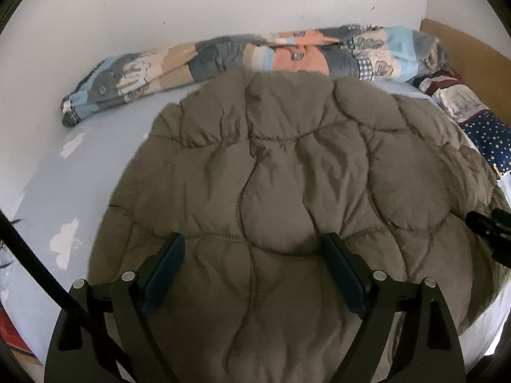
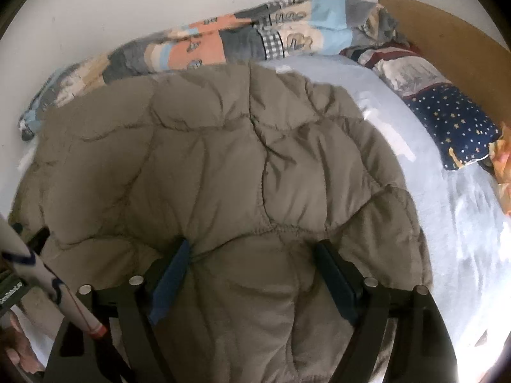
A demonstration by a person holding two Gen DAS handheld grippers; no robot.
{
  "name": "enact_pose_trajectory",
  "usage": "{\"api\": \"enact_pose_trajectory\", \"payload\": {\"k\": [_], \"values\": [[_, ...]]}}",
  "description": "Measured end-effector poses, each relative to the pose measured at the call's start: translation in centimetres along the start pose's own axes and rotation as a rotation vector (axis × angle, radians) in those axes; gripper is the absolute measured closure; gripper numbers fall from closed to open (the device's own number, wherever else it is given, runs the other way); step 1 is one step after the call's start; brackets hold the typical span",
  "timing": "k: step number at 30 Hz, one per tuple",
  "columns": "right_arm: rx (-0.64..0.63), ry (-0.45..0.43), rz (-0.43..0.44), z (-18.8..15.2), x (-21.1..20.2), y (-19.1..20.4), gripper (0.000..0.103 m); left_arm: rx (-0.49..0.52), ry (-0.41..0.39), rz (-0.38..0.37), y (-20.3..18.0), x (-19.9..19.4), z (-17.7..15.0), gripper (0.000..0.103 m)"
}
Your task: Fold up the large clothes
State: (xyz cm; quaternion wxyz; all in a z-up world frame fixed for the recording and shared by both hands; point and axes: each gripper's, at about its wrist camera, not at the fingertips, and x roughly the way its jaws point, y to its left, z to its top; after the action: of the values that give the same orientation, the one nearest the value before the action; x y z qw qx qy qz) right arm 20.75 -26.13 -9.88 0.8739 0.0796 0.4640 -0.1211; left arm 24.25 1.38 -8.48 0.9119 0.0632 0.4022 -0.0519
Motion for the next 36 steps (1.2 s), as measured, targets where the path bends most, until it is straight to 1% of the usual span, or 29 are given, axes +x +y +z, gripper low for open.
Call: {"api": "enact_pose_trajectory", "payload": {"k": [3, 7, 9, 12, 15, 17, 18, 20, 23, 27, 32, 36], "values": [[-0.043, -0.041, 0.016, -0.7, -2.1, 0.6, 0.019, 0.016, -0.010, -0.001, -0.1, -1.3, -0.6, 0.016], [-0.073, -0.046, 0.049, -2.3, -4.1, 0.6, 0.019, 0.021, -0.003, -0.001, 0.0, -3.0, -2.0, 0.016], [-0.063, -0.043, 0.056, -3.0, -4.8, 0.2, 0.019, 0.014, -0.006, 0.013, 0.2, -3.7, -2.6, 0.016], [-0.029, -0.038, 0.067, -3.5, -5.5, -0.9, 0.019, -0.020, 0.006, 0.012, 0.9, -4.5, -3.4, 0.016], [0.018, -0.028, 0.075, -3.9, -5.9, -2.4, 0.019, -0.054, 0.032, 0.023, 2.1, -4.3, -3.8, 0.016], [0.034, -0.013, 0.068, -4.2, -5.8, -3.2, 0.019, -0.072, 0.060, 0.039, 2.9, -3.7, -3.9, 0.016], [0.044, 0.004, 0.060, -4.3, -5.5, -3.7, 0.019, -0.082, 0.075, 0.036, 3.1, -3.3, -4.0, 0.016], [0.068, 0.044, 0.070, -4.6, -4.5, -4.5, 0.019, -0.110, 0.105, 0.018, 3.6, -2.5, -4.3, 0.016], [0.065, 0.077, 0.074, -4.9, -3.5, -4.6, 0.019, -0.089, 0.116, 0.039, 3.2, -1.9, -4.5, 0.013], [0.035, 0.097, 0.048, -5.2, -2.2, -3.9, 0.017, -0.066, 0.114, 0.066, 2.6, -1.4, -4.9, 0.011], [0.007, 0.082, 0.024, -5.5, -1.8, -3.4, 0.016, -0.067, 0.089, 0.075, 2.5, -1.5, -5.3, 0.011], [-0.012, 0.052, 0.006, -6.2, -2.0, -3.1, 0.016, -0.072, 0.078, 0.085, 2.4, -2.1, -5.9, 0.011]]}}
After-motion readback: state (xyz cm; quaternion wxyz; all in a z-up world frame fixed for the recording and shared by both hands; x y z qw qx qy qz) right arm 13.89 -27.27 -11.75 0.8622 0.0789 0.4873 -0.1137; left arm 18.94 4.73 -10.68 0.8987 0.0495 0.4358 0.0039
